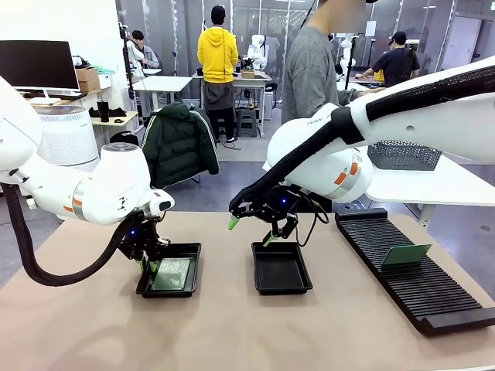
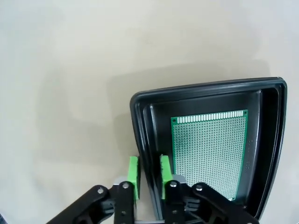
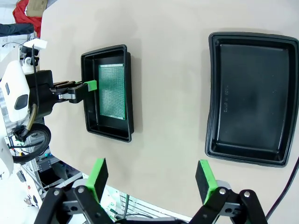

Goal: Inspect and transfer BCBs to ESD trays.
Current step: Pick up the ESD tray and place it on the left side of the table.

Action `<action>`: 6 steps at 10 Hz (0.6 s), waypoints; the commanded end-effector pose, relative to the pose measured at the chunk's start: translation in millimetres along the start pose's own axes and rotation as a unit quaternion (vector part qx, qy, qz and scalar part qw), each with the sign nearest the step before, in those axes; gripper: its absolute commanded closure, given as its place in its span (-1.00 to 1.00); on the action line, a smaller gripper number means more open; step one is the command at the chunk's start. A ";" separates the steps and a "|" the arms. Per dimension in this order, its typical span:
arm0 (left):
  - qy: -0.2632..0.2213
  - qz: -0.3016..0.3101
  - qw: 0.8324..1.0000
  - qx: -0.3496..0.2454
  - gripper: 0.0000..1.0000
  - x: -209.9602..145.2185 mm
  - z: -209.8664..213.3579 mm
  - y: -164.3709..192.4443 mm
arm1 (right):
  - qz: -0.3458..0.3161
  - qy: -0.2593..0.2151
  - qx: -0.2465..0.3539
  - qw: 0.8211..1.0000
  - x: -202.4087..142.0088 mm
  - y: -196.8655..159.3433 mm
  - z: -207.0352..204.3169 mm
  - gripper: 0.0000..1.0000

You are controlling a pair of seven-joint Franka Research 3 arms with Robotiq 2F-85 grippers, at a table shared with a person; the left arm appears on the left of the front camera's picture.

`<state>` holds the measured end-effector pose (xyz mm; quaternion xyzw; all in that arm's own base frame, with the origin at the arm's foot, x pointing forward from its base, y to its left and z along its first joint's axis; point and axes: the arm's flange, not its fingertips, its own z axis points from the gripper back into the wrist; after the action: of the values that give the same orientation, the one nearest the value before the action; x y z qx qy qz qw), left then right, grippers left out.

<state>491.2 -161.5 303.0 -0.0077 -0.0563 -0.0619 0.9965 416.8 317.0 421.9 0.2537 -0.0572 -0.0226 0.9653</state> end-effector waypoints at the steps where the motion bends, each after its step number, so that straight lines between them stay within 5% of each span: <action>1: -0.011 0.013 1.000 0.000 0.69 -8.2 -2.6 -1.2 | -0.003 0.000 -0.001 1.000 -0.3 -1.1 -0.1 -1.00; 4: -0.013 0.012 1.000 -0.004 1.00 -9.2 -2.4 -0.9 | -0.003 0.000 -0.001 1.000 -0.3 -1.1 -0.1 -1.00; 6: -0.012 0.013 1.000 -0.005 1.00 -10.6 -2.1 0.9 | -0.003 0.000 -0.001 1.000 -0.3 -1.1 -0.1 -1.00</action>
<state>489.9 -161.2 303.6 -0.0106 -0.0642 -0.0610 0.9960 416.8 317.0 421.9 0.2537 -0.0572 -0.0226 0.9653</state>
